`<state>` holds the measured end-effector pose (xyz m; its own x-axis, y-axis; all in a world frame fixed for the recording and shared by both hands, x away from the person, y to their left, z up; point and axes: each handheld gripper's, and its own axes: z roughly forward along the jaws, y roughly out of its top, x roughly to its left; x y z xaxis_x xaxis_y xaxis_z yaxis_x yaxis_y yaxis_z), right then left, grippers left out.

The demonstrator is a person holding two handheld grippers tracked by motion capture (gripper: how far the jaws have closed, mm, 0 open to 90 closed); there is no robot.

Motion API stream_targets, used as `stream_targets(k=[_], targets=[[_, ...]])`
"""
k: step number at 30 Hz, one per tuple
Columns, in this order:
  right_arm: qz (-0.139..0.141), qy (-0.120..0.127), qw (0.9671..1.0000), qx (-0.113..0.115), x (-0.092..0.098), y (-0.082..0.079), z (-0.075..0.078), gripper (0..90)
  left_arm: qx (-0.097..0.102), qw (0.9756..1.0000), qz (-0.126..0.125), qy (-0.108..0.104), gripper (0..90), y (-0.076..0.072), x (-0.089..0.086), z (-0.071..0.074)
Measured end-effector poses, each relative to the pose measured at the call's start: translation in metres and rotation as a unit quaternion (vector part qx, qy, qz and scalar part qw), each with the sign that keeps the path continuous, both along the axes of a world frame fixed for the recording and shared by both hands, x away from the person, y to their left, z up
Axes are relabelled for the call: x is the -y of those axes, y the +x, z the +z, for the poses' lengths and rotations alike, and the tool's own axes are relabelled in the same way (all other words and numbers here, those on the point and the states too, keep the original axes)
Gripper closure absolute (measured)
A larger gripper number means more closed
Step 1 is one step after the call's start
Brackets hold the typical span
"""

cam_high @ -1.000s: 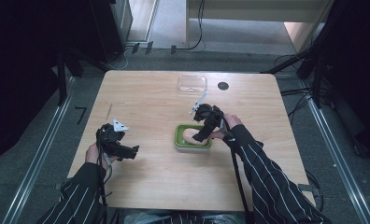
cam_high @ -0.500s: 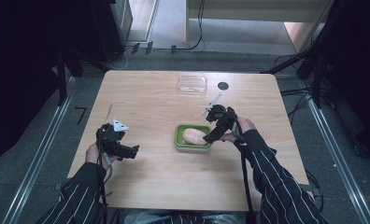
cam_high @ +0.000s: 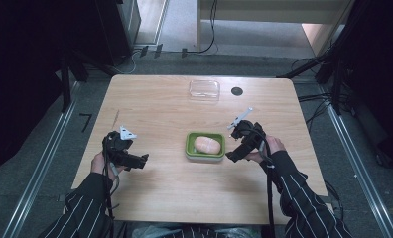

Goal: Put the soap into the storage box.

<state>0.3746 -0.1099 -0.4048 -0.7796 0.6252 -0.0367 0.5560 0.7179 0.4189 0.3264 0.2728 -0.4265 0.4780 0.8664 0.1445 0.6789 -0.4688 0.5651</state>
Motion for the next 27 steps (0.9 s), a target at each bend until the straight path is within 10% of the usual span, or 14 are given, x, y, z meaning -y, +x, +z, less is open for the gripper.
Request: stream_targets(k=[27], targets=[[-0.051, -0.064, 0.9964, -0.020, 0.051, -0.054, -0.042, 5.6, -0.003, 1.0000, -0.008, 0.005, 0.0, 0.001, 0.004, 0.000]])
